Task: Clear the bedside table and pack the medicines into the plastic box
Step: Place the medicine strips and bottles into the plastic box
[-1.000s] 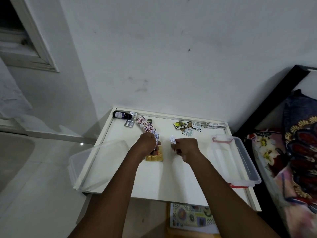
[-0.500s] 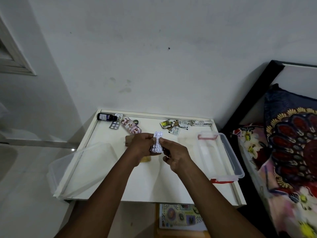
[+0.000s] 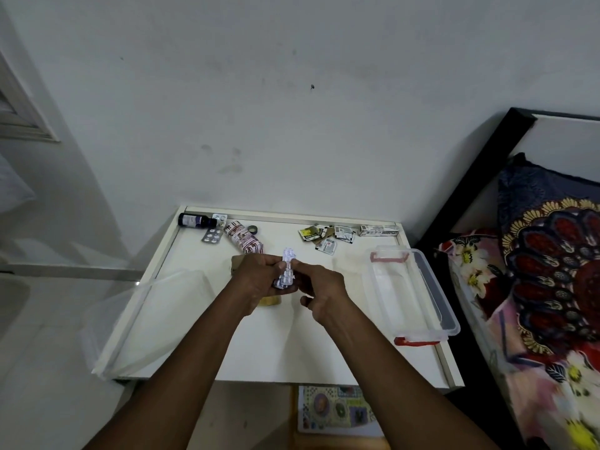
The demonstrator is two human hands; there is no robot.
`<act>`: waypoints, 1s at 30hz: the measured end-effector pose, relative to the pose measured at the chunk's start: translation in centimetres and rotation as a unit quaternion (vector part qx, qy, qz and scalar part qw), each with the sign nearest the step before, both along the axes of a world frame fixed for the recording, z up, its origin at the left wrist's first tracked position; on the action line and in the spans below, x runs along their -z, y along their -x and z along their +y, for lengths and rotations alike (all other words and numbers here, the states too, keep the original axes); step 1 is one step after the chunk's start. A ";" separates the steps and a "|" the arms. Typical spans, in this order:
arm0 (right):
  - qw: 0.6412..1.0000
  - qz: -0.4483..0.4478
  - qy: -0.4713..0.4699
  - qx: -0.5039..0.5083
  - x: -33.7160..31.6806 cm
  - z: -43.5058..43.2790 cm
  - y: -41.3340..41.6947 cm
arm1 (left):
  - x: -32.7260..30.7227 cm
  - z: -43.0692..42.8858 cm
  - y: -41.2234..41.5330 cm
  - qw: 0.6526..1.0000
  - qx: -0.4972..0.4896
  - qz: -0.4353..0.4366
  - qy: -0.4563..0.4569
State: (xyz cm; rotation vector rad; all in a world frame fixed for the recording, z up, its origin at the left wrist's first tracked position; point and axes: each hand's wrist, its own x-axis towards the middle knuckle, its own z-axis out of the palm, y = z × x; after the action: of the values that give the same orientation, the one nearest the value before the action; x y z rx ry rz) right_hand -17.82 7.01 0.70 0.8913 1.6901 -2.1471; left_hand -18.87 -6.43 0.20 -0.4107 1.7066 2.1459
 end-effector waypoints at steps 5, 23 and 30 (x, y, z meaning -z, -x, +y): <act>0.955 0.197 -0.216 -0.045 0.8 0.7 0.6 | 0.3 0.7 0.0 0.997 0.038 -0.015 0.069; 0.969 0.152 -0.150 -0.124 1.9 2.5 1.4 | 0.0 1.3 -1.4 0.979 0.131 0.040 0.153; 0.963 0.191 -0.164 -0.096 2.3 3.2 2.4 | -0.3 0.5 -1.1 0.997 0.048 -0.011 0.067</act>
State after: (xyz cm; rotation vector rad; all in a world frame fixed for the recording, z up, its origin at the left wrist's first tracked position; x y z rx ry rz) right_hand -20.20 10.16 -1.60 0.3685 2.2640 -2.0347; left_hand -17.77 -5.91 0.48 -0.3799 1.8263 1.9598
